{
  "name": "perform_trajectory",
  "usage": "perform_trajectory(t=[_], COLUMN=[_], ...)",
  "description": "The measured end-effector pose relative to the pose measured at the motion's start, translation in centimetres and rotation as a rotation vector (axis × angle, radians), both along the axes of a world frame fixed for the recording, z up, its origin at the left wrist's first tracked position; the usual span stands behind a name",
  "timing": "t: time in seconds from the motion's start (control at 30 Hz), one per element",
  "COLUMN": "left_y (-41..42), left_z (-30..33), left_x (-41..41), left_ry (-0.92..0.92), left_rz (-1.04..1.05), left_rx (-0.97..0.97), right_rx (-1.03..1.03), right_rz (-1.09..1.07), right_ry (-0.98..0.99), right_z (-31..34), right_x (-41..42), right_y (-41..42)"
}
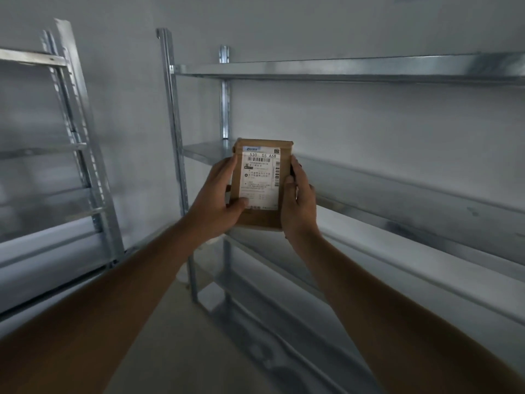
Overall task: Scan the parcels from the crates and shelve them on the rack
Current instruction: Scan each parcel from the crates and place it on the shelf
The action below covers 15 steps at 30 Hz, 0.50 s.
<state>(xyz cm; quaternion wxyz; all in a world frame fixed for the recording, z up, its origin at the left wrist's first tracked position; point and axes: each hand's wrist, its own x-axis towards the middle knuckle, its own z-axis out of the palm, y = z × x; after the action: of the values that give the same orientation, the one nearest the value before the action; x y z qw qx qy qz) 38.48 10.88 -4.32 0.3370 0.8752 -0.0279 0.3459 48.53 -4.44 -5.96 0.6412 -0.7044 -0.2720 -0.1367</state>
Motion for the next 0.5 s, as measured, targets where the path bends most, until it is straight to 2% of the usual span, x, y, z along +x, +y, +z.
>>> perform_trajectory(t=[0.27,0.5], left_y=[13.8,23.6], left_z=[0.4,0.3], left_x=[3.2,9.6], left_ry=[-0.004,-0.029], left_rz=[0.024,0.076], left_rx=[0.023,0.026], right_rx=[0.001,-0.016], right_rz=[0.023,0.065], right_ry=[0.039,0.073], right_z=[1.1,1.4], right_x=[2.3,8.8], right_y=[13.6,23.8])
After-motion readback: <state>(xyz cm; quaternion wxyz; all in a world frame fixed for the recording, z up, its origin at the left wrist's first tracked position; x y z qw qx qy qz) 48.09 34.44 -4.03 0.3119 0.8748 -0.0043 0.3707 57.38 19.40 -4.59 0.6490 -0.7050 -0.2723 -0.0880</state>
